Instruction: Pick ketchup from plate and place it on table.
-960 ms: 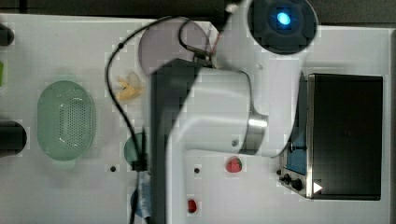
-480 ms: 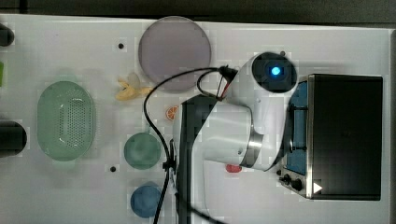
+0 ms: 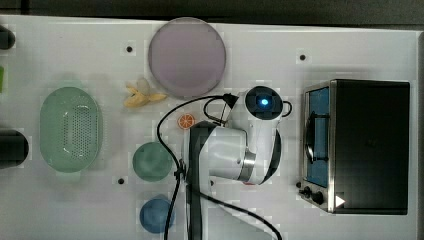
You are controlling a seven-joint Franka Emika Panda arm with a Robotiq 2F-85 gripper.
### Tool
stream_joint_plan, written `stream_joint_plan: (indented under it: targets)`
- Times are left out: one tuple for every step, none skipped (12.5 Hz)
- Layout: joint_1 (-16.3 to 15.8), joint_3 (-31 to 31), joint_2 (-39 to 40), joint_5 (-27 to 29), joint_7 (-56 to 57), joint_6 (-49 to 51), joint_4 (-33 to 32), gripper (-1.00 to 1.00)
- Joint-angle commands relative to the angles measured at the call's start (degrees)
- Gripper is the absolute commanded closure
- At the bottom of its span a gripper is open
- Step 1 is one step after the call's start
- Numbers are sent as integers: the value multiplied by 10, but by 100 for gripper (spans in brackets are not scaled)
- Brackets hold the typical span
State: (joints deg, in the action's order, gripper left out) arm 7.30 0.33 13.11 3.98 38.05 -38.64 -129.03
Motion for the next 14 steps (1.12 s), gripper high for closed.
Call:
stream_joint_plan:
  targets:
    - [1,0,15,1,-27,-26,10,-19]
    - [1,1,26,1,-27,-36,10,-19]
    - [0,1,35,1,-27,-48,10,-19]
    - [0,1,39,1,-26,-60,10,-19]
    - [0,1,39,1,-27,-69,10,-25]
    - [0,1,37,1,-27,-72,10,-44]
    - [-1,3,33,1,-27,-74,12,-67]
    - [-1,7,24,1,-27,-73,20,-89]
    - [-1,8,15,0,-26,-61,24,-100]
    - [-2,9,3,1,-27,-41,29,-100]
    - [-3,10,-13,1,-31,-26,41,-100]
    - [-4,11,-31,1,-46,-14,57,-100]
    - [-5,12,-51,1,-67,4,77,-100]
    - [-6,14,-70,1,-102,30,100,-100]
